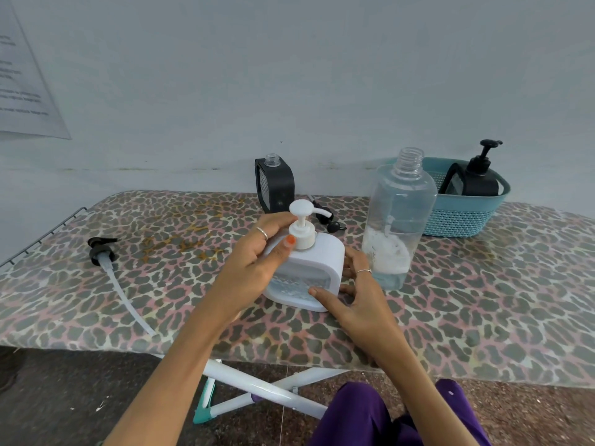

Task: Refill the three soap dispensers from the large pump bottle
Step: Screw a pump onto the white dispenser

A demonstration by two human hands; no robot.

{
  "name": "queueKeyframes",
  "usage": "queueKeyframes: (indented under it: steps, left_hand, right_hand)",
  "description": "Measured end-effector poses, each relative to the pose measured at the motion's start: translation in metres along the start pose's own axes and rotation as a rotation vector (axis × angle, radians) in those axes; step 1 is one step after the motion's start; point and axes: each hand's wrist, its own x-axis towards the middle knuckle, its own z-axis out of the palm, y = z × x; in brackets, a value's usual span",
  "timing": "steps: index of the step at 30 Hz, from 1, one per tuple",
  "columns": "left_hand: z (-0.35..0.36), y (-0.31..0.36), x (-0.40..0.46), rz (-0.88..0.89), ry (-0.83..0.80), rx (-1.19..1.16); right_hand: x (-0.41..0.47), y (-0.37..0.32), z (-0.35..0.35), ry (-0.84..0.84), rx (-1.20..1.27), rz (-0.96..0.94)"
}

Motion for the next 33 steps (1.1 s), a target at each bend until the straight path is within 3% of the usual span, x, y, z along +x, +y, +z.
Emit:
queueKeyframes:
  steps: [3,9,12,18,24,28,31,33]
  left_hand:
    - [-0.001,0.0,-0.001,-0.013,-0.022,-0.027]
    - [0.016,0.001,0.005,-0.086,0.233,-0.047]
    - [0.017,-0.001,0.005,-0.083,0.279,-0.064]
    - [0.009,-0.002,0.004,-0.086,0.201,-0.092]
    - [0.004,0.002,0.002,-0.05,0.088,0.036]
    - [0.002,0.003,-0.002,-0.073,0.049,-0.03]
    - [0.005,0.004,0.0,-0.111,0.086,-0.08]
    - [0.012,0.006,0.004,-0.121,0.194,0.015]
  right_hand:
    - [0.0,0.0,0.0,-0.001,0.002,-0.005]
    - [0.0,-0.001,0.0,0.002,-0.008,-0.002]
    - [0.001,-0.001,0.0,0.003,-0.005,0.003]
    - [0.001,0.001,0.0,0.002,-0.008,-0.002]
    - [0.001,0.001,0.0,0.007,-0.002,0.017]
    - [0.0,0.0,0.0,0.004,0.001,0.02]
    - [0.0,0.0,0.0,-0.002,0.001,0.018]
    - [0.0,0.0,0.0,-0.003,0.006,0.018]
